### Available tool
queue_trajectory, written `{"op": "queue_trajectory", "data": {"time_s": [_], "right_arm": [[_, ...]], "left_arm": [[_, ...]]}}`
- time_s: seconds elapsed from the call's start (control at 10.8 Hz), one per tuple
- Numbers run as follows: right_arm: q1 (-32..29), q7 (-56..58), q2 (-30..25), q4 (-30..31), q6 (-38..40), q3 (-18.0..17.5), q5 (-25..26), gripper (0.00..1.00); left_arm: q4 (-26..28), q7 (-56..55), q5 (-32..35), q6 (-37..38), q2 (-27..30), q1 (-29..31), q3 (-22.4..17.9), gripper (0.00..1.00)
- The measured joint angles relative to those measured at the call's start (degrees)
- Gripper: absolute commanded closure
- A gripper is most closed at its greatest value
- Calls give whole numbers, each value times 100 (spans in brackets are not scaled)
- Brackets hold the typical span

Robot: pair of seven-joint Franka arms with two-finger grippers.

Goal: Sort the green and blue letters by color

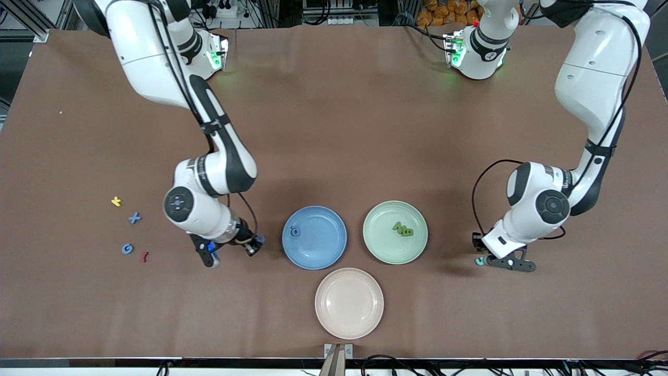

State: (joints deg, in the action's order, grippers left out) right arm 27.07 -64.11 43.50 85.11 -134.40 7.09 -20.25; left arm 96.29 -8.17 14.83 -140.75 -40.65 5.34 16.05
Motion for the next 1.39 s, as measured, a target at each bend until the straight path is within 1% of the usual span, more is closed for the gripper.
{"op": "queue_trajectory", "data": {"time_s": [0.19,0.28,0.37,0.46,0.56,0.65,0.74,0.93,1.02,1.2,1.39], "right_arm": [[320,-851,276,-246,-616,-118,-13,100],[473,-1237,416,-381,-806,-148,-13,38],[585,-1549,532,-516,-868,-153,-15,0],[645,-1758,606,-608,-885,-155,-15,0],[666,-1839,646,-658,-885,-157,-15,0],[671,-1860,654,-667,-885,-158,-15,0],[670,-1861,654,-674,-886,-156,-15,0],[639,-1745,653,-711,-886,-122,17,0],[571,-1480,649,-720,-866,-98,40,0],[301,-724,644,-720,-743,-80,51,0],[-32,235,644,-709,-562,-75,60,0]], "left_arm": [[-28,-687,-297,254,211,-493,-5,100],[-51,-1158,-317,309,269,-773,-37,100],[-79,-1562,-326,335,290,-1057,-111,100],[-116,-1955,-370,340,288,-1363,-231,100],[-155,-2302,-494,341,278,-1681,-366,93],[-189,-2595,-634,342,263,-1971,-477,23],[-209,-2861,-692,342,247,-2172,-530,0],[-261,-3062,-696,343,220,-2313,-567,0],[-276,-3062,-696,347,214,-2307,-599,0],[-287,-2988,-663,349,213,-2223,-691,0],[-283,-2619,-480,375,213,-1956,-702,0]]}}
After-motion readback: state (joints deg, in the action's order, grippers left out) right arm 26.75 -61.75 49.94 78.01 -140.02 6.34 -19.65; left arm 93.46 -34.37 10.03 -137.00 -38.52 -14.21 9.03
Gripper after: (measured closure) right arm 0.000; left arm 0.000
